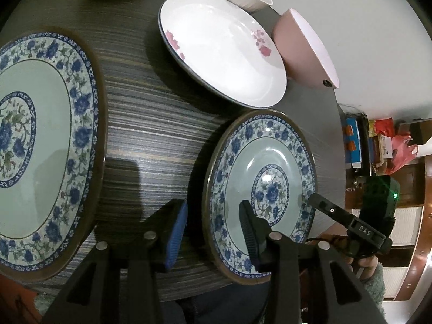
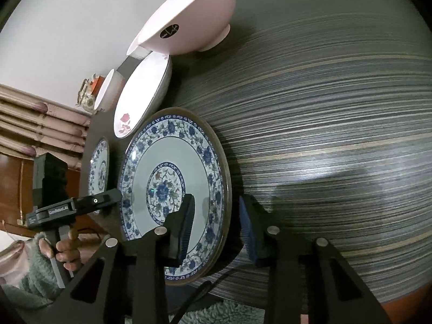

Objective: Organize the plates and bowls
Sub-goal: 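Grasp the rim of the small blue-and-white plate with the left tool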

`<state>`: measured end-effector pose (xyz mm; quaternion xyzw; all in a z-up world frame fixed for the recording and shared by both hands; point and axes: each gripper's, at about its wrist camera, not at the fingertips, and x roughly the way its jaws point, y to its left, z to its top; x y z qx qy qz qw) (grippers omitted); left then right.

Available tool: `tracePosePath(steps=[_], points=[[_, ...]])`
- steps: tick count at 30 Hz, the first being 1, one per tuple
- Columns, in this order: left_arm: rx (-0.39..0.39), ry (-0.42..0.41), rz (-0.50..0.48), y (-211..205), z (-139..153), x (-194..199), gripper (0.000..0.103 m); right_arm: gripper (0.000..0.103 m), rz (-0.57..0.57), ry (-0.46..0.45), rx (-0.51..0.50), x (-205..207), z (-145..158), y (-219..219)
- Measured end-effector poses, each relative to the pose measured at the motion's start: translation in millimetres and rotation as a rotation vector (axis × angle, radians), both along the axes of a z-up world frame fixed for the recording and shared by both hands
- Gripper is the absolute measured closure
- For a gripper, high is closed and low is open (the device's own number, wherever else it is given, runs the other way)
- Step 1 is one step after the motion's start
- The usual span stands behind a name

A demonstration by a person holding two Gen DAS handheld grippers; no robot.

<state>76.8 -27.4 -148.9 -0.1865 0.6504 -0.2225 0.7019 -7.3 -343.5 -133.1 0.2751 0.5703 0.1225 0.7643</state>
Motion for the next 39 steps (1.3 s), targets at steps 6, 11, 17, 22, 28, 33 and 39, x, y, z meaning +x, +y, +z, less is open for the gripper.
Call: tracePosePath(steps=[6,11,17,22,28,33,39], points=[[0.007,-0.012,-0.027,-7,1,-1,0.064,0.079,0.009,0.002,0.018,0,-3,2],[-0.001,0.001,-0.031,-10,-1,-1,0.073,0.09,-0.005,0.009,0.005,0,-5,0],[0.069,-0.029,-0.048,-13,1,-4,0.086,0.089,-0.003,-0.002,-0.027,0,-3,4],[0.079,-0.052,-0.052,-10,1,-7,0.087,0.089,-0.009,-0.001,-0.045,-2,-2,7],[0.072,-0.066,-0.058,-3,5,-8,0.086,0.089,-0.01,-0.003,-0.059,-6,3,13],[0.071,-0.073,-0.049,-2,11,-12,0.086,0.089,-0.005,-0.017,-0.069,-9,10,18],[0.072,-0.09,-0.029,4,20,-11,0.086,0.089,0.01,-0.029,-0.073,-8,18,29]])
